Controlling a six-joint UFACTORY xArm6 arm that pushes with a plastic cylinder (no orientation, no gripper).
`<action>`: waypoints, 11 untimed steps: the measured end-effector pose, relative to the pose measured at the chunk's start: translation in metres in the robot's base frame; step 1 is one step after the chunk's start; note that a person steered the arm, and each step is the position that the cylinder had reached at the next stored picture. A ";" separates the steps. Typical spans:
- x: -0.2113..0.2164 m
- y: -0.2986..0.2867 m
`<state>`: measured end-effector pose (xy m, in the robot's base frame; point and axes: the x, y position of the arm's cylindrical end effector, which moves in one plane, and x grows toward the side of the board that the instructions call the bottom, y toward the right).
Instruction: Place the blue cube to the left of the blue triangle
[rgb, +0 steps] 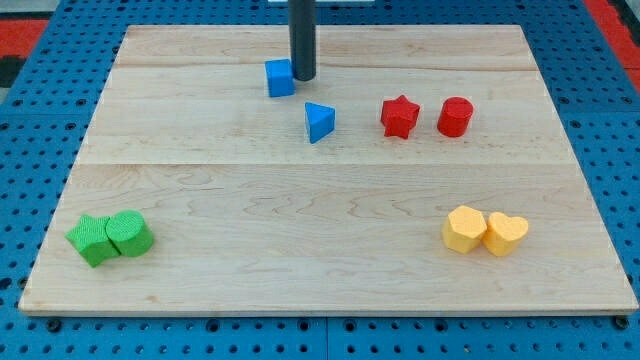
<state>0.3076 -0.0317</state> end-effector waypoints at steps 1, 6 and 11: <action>0.020 -0.025; -0.007 -0.028; 0.080 -0.129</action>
